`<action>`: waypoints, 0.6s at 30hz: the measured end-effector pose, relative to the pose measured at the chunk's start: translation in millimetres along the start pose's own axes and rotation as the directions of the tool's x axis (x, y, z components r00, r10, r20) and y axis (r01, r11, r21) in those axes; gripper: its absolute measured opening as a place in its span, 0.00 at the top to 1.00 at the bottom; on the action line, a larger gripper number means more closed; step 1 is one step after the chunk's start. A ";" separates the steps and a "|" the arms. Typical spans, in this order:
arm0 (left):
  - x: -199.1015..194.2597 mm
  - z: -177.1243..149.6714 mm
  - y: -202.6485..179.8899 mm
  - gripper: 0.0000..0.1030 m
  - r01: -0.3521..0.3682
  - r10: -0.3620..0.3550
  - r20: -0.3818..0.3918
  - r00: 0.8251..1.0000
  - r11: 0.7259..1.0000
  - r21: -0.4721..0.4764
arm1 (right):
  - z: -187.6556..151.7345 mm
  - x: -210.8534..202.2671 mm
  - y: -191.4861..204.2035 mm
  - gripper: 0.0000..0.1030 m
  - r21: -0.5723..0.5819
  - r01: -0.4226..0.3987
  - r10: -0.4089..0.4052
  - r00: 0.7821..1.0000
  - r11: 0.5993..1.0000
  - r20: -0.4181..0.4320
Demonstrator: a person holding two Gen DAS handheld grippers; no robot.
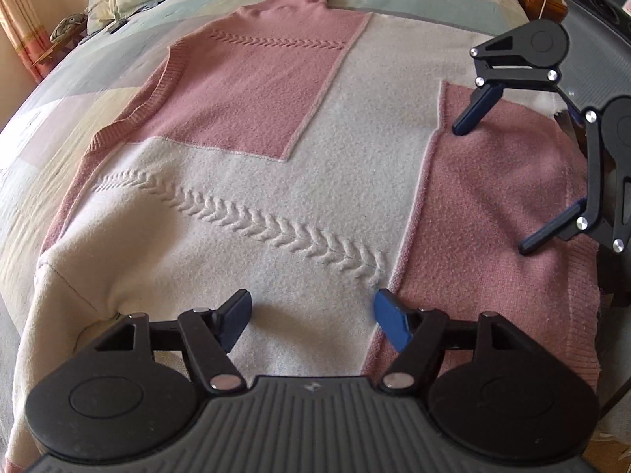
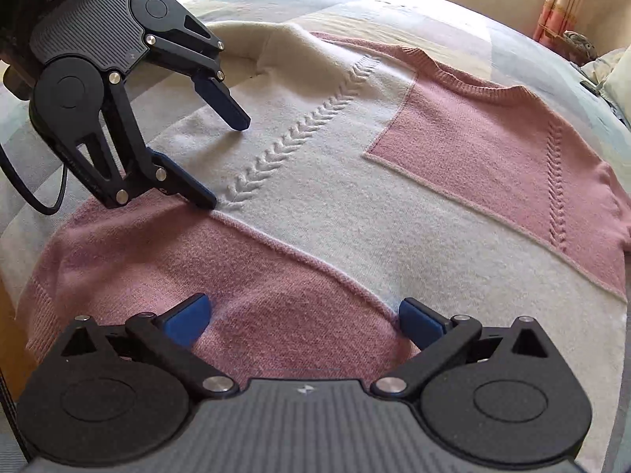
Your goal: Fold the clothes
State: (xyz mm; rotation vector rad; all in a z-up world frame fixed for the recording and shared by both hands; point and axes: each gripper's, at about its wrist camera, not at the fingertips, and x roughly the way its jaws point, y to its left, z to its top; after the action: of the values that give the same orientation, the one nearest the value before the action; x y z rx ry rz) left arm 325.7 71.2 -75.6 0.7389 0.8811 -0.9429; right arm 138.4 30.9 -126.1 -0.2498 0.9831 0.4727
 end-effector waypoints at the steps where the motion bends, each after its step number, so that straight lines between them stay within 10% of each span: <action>1: -1.2 2.6 0.3 0.29 -0.004 0.004 -0.001 1.000 1.000 -0.006 | -6.0 -4.0 1.1 0.00 -0.024 -0.016 0.015 0.999 1.000 -0.032; 5: -9.4 14.6 0.2 0.32 -0.027 0.027 0.028 0.999 1.000 -0.009 | -3.4 -16.2 -9.2 0.00 -0.049 -0.091 0.083 0.987 0.995 -0.139; 9: -2.5 23.7 7.4 0.31 -0.028 0.030 0.049 0.998 0.999 -0.040 | 26.8 -22.6 -44.2 0.00 0.031 0.015 -0.014 0.999 0.999 -0.037; 18: -7.6 -7.3 23.5 0.29 0.020 -0.040 -0.044 0.998 0.924 -0.381 | 17.6 8.8 -102.1 0.00 0.232 0.106 -0.080 0.990 0.967 -0.118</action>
State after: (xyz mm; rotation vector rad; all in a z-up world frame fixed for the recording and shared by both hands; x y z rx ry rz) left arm 342.3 89.6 -68.7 0.4158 1.0850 -0.7502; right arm 205.6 -48.4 -124.9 -0.1060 1.1185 0.2535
